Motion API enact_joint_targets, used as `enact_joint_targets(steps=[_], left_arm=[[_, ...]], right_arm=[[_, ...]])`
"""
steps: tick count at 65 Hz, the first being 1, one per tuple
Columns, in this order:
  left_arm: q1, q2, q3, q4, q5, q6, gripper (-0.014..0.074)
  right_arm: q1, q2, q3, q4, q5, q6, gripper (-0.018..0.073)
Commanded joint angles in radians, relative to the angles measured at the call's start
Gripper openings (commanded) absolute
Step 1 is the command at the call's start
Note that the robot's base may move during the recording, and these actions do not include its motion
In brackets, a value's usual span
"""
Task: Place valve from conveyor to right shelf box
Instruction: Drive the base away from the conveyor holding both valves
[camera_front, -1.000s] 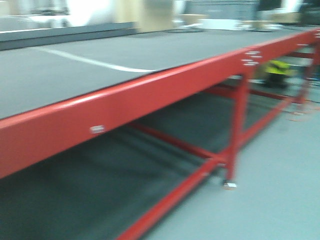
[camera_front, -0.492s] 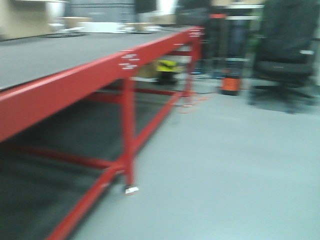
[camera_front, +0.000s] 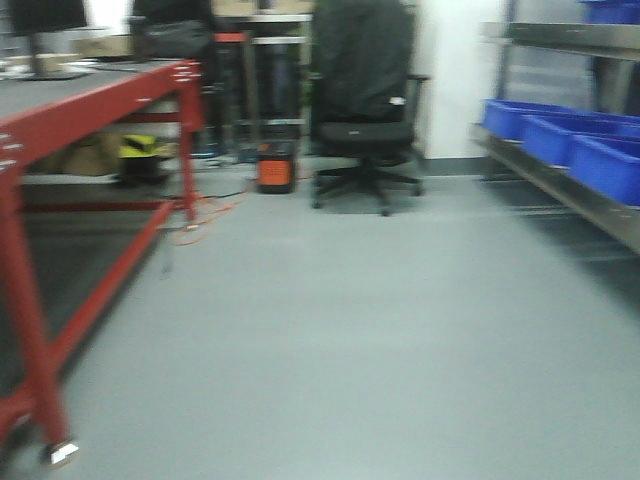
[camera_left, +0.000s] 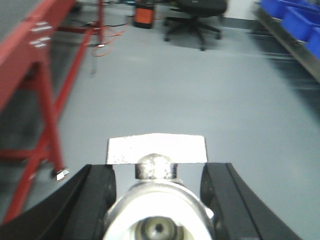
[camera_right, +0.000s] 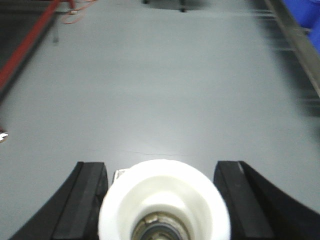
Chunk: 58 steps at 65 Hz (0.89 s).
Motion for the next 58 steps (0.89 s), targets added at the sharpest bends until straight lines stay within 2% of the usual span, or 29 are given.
enact_joint_targets(steps=[1, 58], left_arm=[[0.003, -0.006, -0.006, -0.008, -0.052, 0.0, -0.0111], [0.003, -0.006, -0.006, -0.008, -0.052, 0.0, -0.0111]], right_arm=[[-0.006, -0.009, -0.007, -0.009, -0.065, -0.003, -0.0162], [-0.006, -0.009, -0.007, -0.009, -0.065, -0.003, -0.0162]])
